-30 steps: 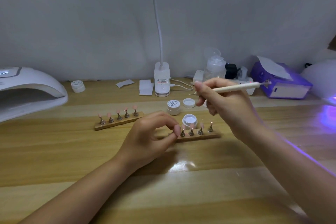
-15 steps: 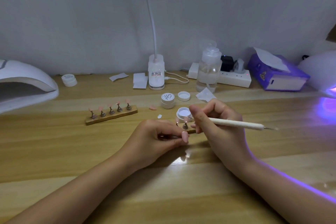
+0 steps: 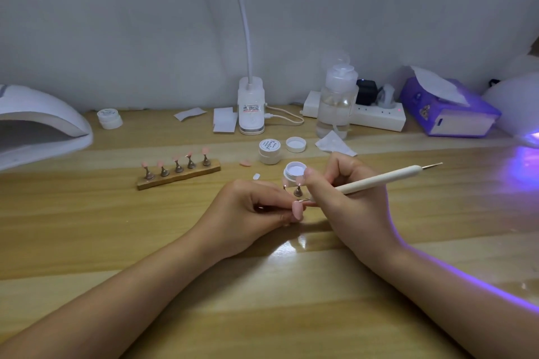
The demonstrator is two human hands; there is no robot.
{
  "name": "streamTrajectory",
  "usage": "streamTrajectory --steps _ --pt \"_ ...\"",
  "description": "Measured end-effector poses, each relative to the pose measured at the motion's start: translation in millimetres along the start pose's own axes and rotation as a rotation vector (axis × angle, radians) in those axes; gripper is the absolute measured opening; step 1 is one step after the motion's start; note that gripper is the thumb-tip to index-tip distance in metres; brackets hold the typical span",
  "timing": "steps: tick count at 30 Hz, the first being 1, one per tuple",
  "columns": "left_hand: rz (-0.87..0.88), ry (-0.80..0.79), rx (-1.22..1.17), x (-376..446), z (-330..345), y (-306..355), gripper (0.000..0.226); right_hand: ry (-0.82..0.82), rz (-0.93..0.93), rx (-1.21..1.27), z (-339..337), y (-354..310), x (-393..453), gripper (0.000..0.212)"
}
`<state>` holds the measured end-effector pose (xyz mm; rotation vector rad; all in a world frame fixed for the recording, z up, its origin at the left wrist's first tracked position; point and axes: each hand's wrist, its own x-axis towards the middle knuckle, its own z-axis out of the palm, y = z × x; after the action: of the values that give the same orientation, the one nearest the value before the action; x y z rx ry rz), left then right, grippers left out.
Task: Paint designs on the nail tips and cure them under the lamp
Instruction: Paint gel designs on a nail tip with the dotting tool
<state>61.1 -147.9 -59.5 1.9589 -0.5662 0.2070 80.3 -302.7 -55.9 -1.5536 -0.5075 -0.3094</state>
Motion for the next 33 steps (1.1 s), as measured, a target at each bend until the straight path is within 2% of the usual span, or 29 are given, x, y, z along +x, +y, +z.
streamTrajectory --steps 9,33 --pt "0.002 -0.011 0.005 -0.2 -0.1 0.3 0.011 -0.066 -0.03 0.027 1.7 -2.7 -1.9 0.047" --pt "0.021 0.0 0.035 0.7 -0.4 -2.1 0.018 -0.075 -0.031 0.02 5.0 -7.1 -1.3 0.045"
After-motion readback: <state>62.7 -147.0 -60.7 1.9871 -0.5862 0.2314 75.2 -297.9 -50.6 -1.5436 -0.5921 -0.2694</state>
